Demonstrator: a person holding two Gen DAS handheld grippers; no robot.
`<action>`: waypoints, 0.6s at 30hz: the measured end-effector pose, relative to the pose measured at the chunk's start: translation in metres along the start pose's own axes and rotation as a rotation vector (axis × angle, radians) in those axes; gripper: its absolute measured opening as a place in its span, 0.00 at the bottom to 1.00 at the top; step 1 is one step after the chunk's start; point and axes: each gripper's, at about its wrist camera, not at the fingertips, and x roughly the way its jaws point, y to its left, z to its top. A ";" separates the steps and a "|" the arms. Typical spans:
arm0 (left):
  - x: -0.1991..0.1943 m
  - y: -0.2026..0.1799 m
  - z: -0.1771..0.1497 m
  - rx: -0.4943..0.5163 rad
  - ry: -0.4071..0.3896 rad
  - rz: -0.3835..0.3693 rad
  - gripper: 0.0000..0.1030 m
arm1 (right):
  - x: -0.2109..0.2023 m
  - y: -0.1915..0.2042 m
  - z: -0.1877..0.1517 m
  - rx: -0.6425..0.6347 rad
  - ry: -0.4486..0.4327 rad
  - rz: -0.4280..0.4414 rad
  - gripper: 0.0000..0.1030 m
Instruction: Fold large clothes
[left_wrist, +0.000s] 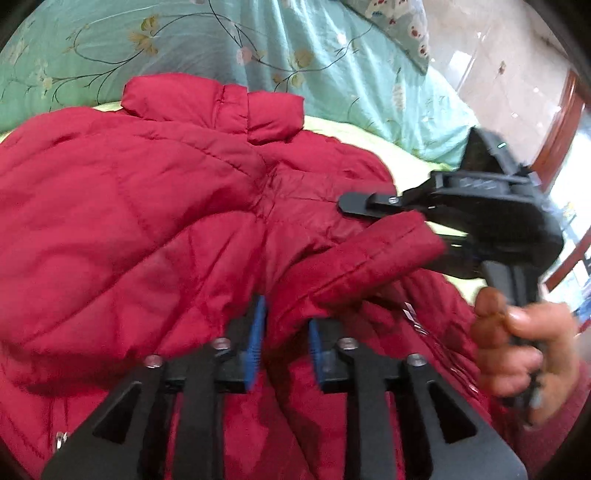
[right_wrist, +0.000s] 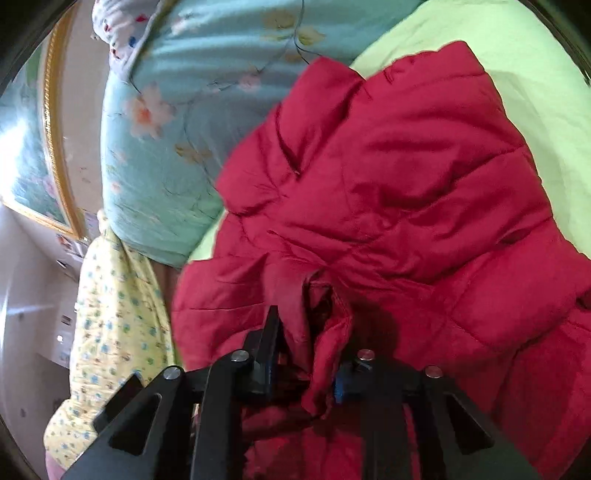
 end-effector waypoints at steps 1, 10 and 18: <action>-0.005 0.002 -0.002 -0.007 -0.003 -0.015 0.29 | -0.002 0.000 0.000 -0.010 -0.004 0.001 0.18; -0.058 0.034 0.022 -0.049 -0.111 0.071 0.31 | -0.040 0.014 0.015 -0.140 -0.080 -0.083 0.13; -0.045 0.093 0.057 -0.184 -0.127 0.147 0.31 | -0.050 0.025 0.023 -0.244 -0.101 -0.164 0.13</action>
